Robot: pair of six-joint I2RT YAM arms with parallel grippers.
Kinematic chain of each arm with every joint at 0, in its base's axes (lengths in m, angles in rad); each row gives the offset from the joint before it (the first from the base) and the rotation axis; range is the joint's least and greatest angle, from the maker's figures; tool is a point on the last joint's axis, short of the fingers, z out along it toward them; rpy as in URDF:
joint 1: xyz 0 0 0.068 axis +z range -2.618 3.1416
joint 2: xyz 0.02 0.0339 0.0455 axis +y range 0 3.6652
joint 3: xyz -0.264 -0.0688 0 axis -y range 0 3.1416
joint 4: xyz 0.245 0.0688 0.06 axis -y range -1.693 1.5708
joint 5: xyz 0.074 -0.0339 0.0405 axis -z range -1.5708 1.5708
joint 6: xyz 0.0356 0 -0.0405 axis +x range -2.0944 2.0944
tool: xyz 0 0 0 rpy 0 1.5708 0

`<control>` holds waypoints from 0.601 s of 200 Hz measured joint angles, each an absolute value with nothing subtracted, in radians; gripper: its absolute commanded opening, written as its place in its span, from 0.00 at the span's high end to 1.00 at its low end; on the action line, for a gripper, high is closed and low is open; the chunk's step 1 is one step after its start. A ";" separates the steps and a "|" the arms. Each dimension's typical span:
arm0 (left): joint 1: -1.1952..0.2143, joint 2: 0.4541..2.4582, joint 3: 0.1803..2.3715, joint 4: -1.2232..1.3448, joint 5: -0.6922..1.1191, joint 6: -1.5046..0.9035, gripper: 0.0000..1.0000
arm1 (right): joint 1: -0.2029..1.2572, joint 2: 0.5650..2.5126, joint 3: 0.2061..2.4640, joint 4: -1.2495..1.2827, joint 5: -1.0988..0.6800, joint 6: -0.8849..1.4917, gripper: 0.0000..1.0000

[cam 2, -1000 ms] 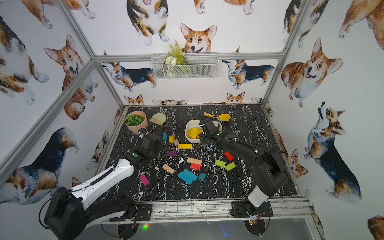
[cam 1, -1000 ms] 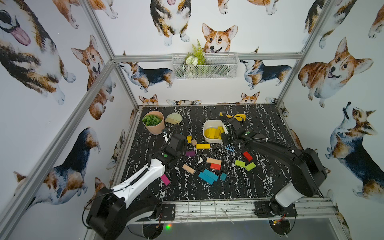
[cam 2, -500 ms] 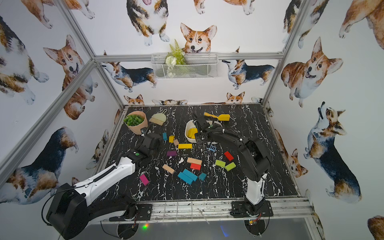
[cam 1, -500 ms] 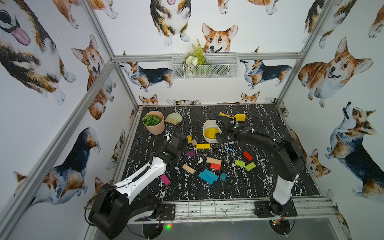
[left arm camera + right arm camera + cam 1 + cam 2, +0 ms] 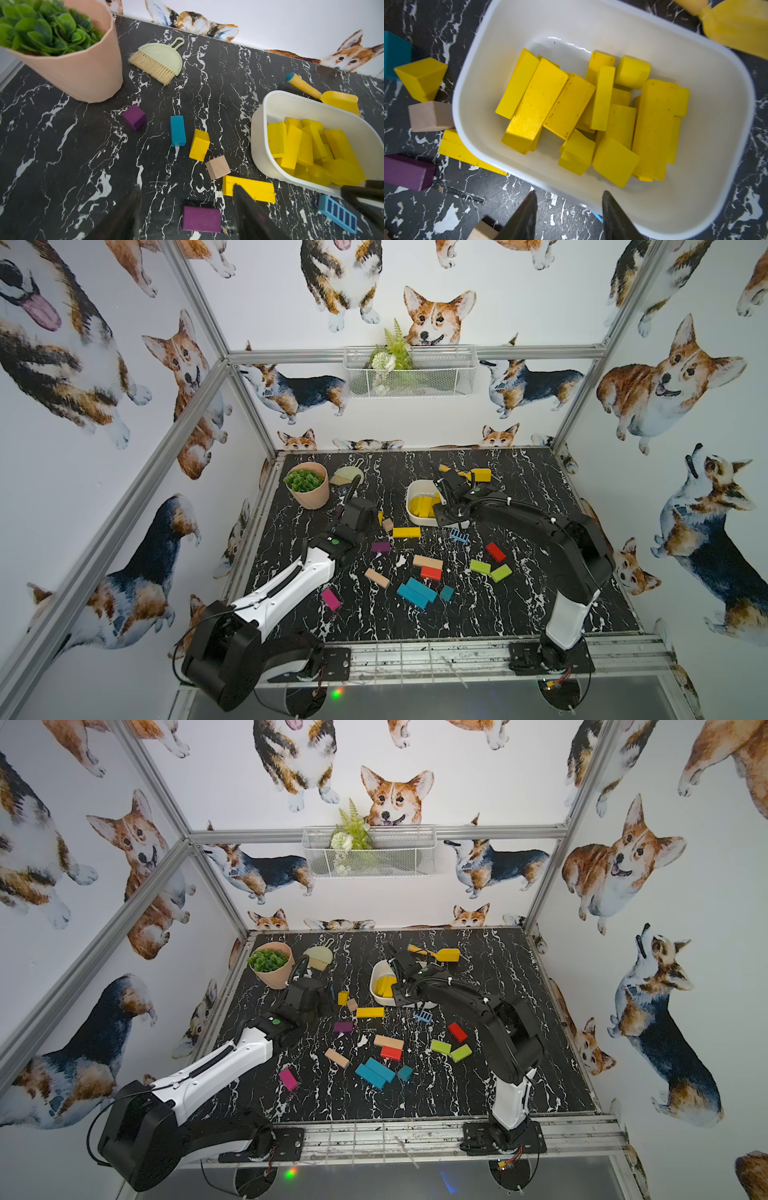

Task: Pick out the yellow building blocks
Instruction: Place the building block in the storage box, then pick up the building block from the center of the board.

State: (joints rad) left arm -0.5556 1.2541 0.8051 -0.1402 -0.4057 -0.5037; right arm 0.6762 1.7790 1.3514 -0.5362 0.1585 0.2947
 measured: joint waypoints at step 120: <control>-0.550 1.493 0.989 -0.105 0.139 0.394 0.27 | 0.676 1.096 0.739 -0.265 0.205 0.262 0.48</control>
